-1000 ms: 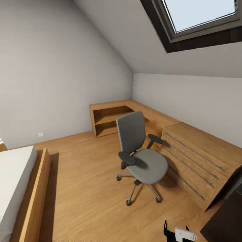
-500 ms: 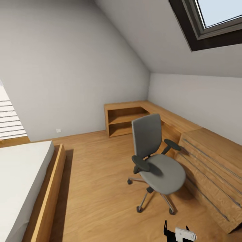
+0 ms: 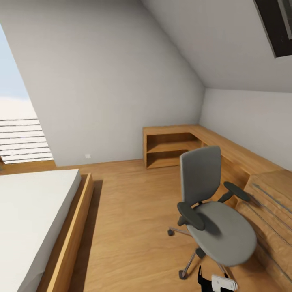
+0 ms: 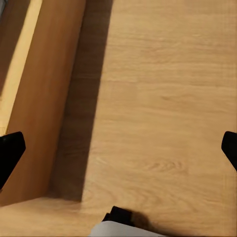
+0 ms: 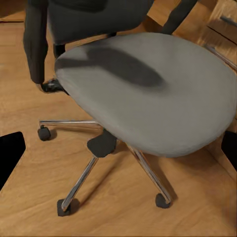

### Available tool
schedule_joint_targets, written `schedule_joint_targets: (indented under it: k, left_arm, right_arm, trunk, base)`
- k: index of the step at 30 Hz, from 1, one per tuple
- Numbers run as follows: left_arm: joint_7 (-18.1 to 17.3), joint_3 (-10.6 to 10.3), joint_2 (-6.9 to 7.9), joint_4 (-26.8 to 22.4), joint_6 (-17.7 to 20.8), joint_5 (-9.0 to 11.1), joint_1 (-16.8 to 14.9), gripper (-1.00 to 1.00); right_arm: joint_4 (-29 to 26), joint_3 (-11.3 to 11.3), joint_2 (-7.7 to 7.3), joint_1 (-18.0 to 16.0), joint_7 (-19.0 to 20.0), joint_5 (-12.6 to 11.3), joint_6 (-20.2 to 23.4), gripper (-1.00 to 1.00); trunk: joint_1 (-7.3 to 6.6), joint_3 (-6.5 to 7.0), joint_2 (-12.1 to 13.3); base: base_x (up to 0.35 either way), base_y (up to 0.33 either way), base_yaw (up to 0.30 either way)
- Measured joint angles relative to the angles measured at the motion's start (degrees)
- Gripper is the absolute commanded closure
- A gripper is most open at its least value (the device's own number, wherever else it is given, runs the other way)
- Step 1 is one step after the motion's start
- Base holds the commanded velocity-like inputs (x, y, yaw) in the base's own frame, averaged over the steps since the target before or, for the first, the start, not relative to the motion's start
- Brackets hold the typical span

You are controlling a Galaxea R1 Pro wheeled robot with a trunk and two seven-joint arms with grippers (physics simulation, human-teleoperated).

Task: In the bedroom, organize the workspace by keeping the computer under the desk, ensuring the monitor is on the desk, placing the keyboard on the desk next to the monitor, placing the mouse on the desk next to the keyboard, moving the folder from the swivel chair onto the desk next to the mouse, stacking the notebook on top of the folder with the pen on top of the notebook, and positioning the swivel chair next to the desk.

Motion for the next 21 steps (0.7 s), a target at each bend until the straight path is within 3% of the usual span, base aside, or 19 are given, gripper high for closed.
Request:
schedule_joint_targets:
  k: [8,21]
  left_arm:
    - [0.0,0.01,0.04,0.21,-0.68,0.03,0.0,-1.0]
    - [-0.02,-0.11,-0.13,0.22,-0.84,-0.08,0.0,-1.0]
  right_arm:
    - [0.0,0.01,0.0,0.0,0.0,-0.07,0.02,-1.0]
    - [0.0,0.0,-0.08,0.0,0.16,-0.01,0.18,-1.0]
  trunk:
    - [0.01,0.0,0.0]
    - [0.02,0.0,0.01]
  base:
    - [0.243,0.035,0.265]
    - [0.055,0.012,0.282]
